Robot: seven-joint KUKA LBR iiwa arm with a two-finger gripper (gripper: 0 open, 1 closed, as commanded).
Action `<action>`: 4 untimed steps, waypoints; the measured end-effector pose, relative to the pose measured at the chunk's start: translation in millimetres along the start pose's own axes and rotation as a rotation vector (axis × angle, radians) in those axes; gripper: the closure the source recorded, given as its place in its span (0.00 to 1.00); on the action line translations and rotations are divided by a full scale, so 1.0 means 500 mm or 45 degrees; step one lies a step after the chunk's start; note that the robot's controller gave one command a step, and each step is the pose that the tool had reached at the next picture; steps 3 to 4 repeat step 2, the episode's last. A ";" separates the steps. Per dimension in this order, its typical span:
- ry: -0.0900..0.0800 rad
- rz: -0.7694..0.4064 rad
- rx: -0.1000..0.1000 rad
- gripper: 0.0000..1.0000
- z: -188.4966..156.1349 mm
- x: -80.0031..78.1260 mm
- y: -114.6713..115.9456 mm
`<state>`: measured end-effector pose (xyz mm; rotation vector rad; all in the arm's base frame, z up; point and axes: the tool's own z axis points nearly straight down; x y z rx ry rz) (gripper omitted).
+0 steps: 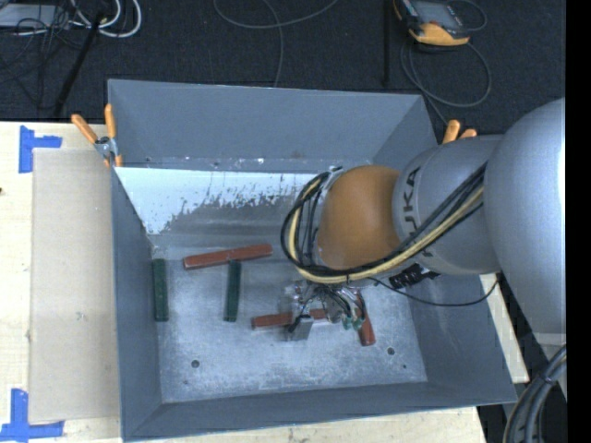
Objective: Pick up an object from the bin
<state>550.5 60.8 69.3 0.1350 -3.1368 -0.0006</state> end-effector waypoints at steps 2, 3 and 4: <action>-0.011 -0.628 0.004 1.00 -0.280 -0.007 0.010; -0.011 -0.628 0.004 1.00 -0.280 -0.007 0.010; -0.011 -0.628 0.004 1.00 -0.280 -0.007 0.010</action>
Offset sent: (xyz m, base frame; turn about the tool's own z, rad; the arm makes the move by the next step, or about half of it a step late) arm -0.0003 0.0497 0.0007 -0.2630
